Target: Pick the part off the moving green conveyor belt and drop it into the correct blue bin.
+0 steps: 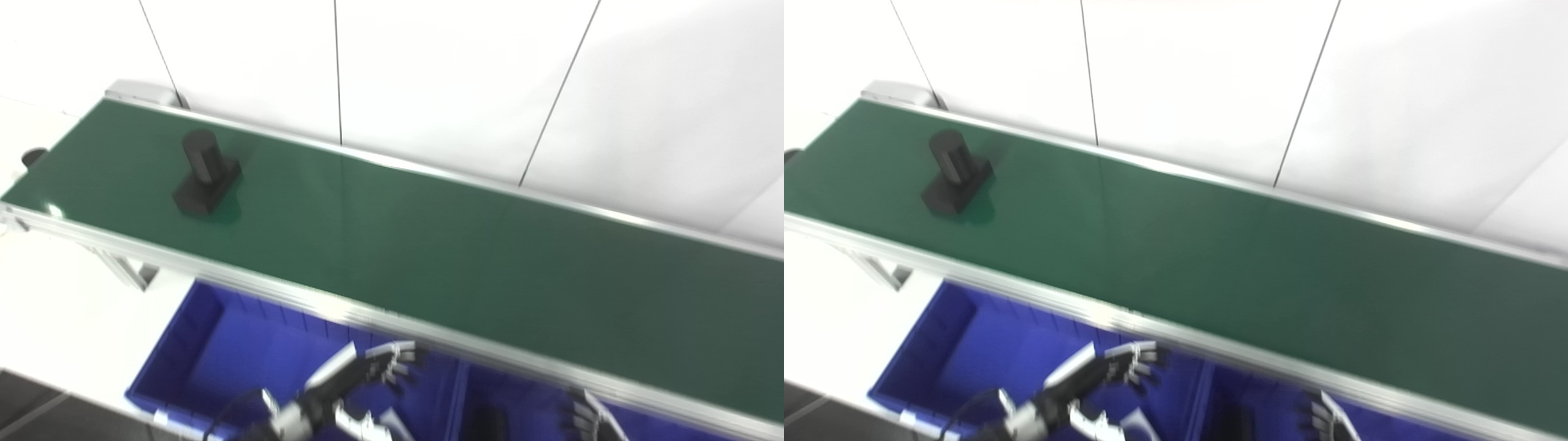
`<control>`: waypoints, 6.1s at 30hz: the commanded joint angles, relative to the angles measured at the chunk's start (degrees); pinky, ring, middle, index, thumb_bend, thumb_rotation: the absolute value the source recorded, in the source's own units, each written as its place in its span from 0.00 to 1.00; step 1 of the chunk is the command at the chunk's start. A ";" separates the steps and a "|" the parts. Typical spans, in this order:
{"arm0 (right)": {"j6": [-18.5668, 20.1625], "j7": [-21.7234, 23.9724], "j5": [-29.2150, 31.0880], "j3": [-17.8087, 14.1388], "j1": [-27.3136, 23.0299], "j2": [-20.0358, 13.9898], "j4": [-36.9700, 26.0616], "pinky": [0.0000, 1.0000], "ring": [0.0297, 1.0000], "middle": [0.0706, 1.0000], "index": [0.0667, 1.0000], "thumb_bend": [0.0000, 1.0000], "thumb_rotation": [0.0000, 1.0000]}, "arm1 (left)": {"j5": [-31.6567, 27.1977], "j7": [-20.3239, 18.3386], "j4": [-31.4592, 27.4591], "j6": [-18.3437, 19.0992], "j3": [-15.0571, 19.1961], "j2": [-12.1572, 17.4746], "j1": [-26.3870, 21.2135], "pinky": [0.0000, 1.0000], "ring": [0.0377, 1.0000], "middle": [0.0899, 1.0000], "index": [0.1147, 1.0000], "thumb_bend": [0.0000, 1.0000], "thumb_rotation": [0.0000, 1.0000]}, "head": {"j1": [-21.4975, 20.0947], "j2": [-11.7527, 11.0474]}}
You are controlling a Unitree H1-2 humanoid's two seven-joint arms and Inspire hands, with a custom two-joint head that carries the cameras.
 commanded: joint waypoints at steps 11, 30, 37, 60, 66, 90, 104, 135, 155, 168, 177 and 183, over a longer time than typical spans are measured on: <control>-3.40 -3.62 3.76 1.22 -1.65 -1.10 0.56 0.56 0.63 0.69 0.80 0.89 0.16 | 0.87 4.75 1.26 -2.05 -3.18 1.14 -2.33 0.62 0.71 0.80 0.84 0.92 0.22 | 0.55 -1.40; -3.41 -9.11 1.92 2.62 -1.29 -2.80 -2.81 0.49 0.58 0.65 0.78 0.90 0.18 | 0.45 6.23 0.94 -2.05 -4.95 1.29 -2.54 0.62 0.69 0.78 0.82 0.92 0.21 | 1.18 -0.45; -3.41 -10.19 3.55 1.91 -1.21 -1.92 -8.65 0.47 0.56 0.64 0.78 0.92 0.21 | 0.75 6.90 1.34 -2.05 -5.41 1.27 -2.81 0.62 0.70 0.78 0.82 0.92 0.21 | 0.58 -0.09; 4.41 1.37 -0.99 -6.12 -10.44 4.77 -20.22 0.56 0.61 0.66 0.80 0.81 0.40 | 0.53 8.86 1.12 -2.05 -7.27 2.29 -3.38 0.63 0.70 0.79 0.85 0.95 0.23 | -4.55 2.41; 9.02 4.74 -1.22 -5.70 -13.70 5.99 -19.21 0.57 0.64 0.70 0.82 0.81 0.38 | -0.26 8.03 0.91 -2.05 -6.80 2.36 -3.31 0.62 0.70 0.79 0.85 0.94 0.21 | -6.94 3.21; 24.81 7.42 -14.35 -1.97 -29.64 14.01 -13.80 0.59 0.67 0.73 0.83 0.80 0.43 | -1.23 4.37 -1.91 -2.05 -3.67 3.28 -1.65 0.62 0.71 0.81 0.87 0.98 0.29 | -18.97 8.11; 27.94 7.27 -16.86 1.62 -36.19 17.99 -4.65 0.59 0.66 0.73 0.83 0.83 0.46 | -3.62 0.52 -4.33 -2.05 0.08 3.50 -0.29 0.61 0.68 0.76 0.84 0.98 0.27 | -21.68 9.55; 33.28 8.01 -20.09 9.61 -49.11 22.04 13.30 0.59 0.67 0.75 0.86 0.85 0.51 | -2.53 -7.23 -6.84 -2.05 4.69 0.91 1.11 0.64 0.68 0.74 0.79 0.98 0.24 | -22.10 10.62; 31.54 6.66 -19.21 12.25 -54.48 25.79 23.79 0.69 0.82 0.88 0.91 0.87 0.52 | -2.91 -7.39 -7.77 -2.05 2.36 1.80 1.00 0.57 0.64 0.73 0.79 0.98 0.20 | -21.81 11.26; 31.47 6.07 -20.07 14.43 -57.82 27.45 30.44 0.74 0.85 0.91 0.92 0.86 0.52 | -0.36 -3.60 -8.58 -2.05 -0.26 3.01 0.49 0.55 0.64 0.72 0.78 1.00 0.29 | -21.36 11.80; 30.50 4.16 -19.85 15.02 -60.55 29.10 36.22 0.75 0.84 0.90 0.92 0.85 0.52 | 1.27 -0.01 -9.18 -2.05 -2.74 4.51 0.18 0.55 0.64 0.72 0.77 1.00 0.33 | -20.88 11.96; 30.15 3.86 -19.75 15.22 -62.02 29.84 39.52 0.76 0.85 0.90 0.92 0.83 0.49 | 1.56 2.11 -9.39 -2.05 -4.31 5.20 -0.02 0.55 0.64 0.71 0.76 1.00 0.32 | -20.35 12.09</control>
